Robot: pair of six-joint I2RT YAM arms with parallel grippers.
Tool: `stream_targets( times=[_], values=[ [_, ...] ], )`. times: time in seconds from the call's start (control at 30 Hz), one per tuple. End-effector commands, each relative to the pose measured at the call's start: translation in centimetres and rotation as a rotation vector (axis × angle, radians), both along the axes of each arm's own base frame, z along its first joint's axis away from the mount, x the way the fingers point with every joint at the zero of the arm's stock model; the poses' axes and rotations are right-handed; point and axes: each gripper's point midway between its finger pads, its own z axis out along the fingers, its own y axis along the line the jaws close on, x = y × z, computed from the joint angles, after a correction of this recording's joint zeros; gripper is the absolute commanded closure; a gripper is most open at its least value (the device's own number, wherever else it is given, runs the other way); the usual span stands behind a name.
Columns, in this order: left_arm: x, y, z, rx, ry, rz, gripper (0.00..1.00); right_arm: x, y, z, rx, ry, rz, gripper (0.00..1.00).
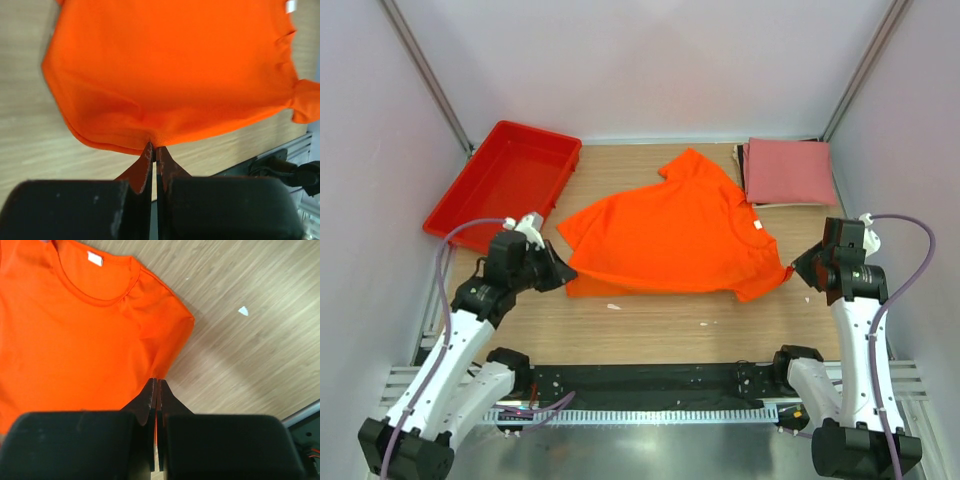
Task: Fold and stack the t-shirts
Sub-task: Flatten the tshirt out, then fold the tshirt
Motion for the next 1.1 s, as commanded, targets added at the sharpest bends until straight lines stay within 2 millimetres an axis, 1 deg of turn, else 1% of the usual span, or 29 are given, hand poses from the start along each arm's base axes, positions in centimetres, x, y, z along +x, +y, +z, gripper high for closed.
stream_targets(
  times=[0.0,0.07,0.1,0.13,0.17,0.23,0.3,0.33,0.4,0.53,0.63,0.8,0.83,0.87,0.93,0.97,1.07],
  values=[
    [-2.7,-1.3,-3.1,-0.051,0.169,-0.033,1.00,-0.6,-2.0,0.1,-0.096,0.023,-0.057,0.99],
    [-3.2,-2.0,-3.9,-0.042,0.186,-0.035,1.00,-0.3,-2.0,-0.2,-0.087,0.018,-0.062,0.99],
    [-3.8,-2.2,-5.1,-0.041,0.226,-0.027,1.00,-0.2,-1.9,-0.2,-0.086,0.023,-0.058,0.99],
    [-4.4,-2.6,-5.7,-0.031,0.246,-0.040,1.00,-0.1,-2.0,-0.2,-0.087,0.026,-0.060,0.99],
    [-4.9,-2.7,-6.8,-0.032,0.288,-0.022,1.00,0.0,-2.1,-0.3,-0.091,0.036,-0.058,0.99],
    [-5.4,-3.1,-7.5,-0.039,0.307,-0.020,1.00,0.2,-2.2,-0.1,-0.101,0.033,-0.058,0.99],
    [-5.9,-2.9,-8.4,-0.038,0.331,0.008,1.00,0.5,-2.4,-0.2,-0.109,0.038,-0.051,0.99],
    [-5.9,-2.9,-8.5,-0.036,0.333,0.016,1.00,1.0,-2.4,0.0,-0.107,0.027,-0.046,0.99],
    [-6.0,-2.6,-8.9,-0.023,0.339,0.036,1.00,1.7,-2.2,-0.3,-0.094,0.042,-0.032,0.99],
    [-6.4,-2.3,-9.2,-0.016,0.363,0.066,1.00,3.6,-1.8,0.1,-0.069,0.023,-0.008,0.99],
    [-6.9,-2.3,-9.5,-0.008,0.382,0.069,1.00,4.5,-2.0,0.2,-0.066,0.034,-0.006,0.99],
    [-7.5,-2.3,-9.8,-0.003,0.399,0.072,1.00,5.0,-2.0,0.1,-0.069,0.022,-0.008,0.99],
    [-7.2,-1.8,-10.1,0.020,0.394,0.097,1.00,5.4,-2.1,0.2,-0.068,0.010,-0.012,0.99],
    [-6.9,-1.5,-9.9,0.036,0.384,0.116,1.00,5.7,-2.2,-0.1,-0.066,0.019,-0.013,0.99],
    [-6.4,-0.8,-10.0,0.079,0.374,0.146,1.00,6.7,-2.0,0.1,-0.055,0.000,-0.004,0.99],
    [-5.8,-0.4,-9.9,0.115,0.362,0.167,1.00,7.2,-2.0,-0.4,-0.048,0.017,0.002,0.99],
    [-5.0,0.4,-10.0,0.184,0.364,0.194,1.00,9.0,-1.6,-0.2,-0.029,-0.020,0.028,0.99]
  ],
)
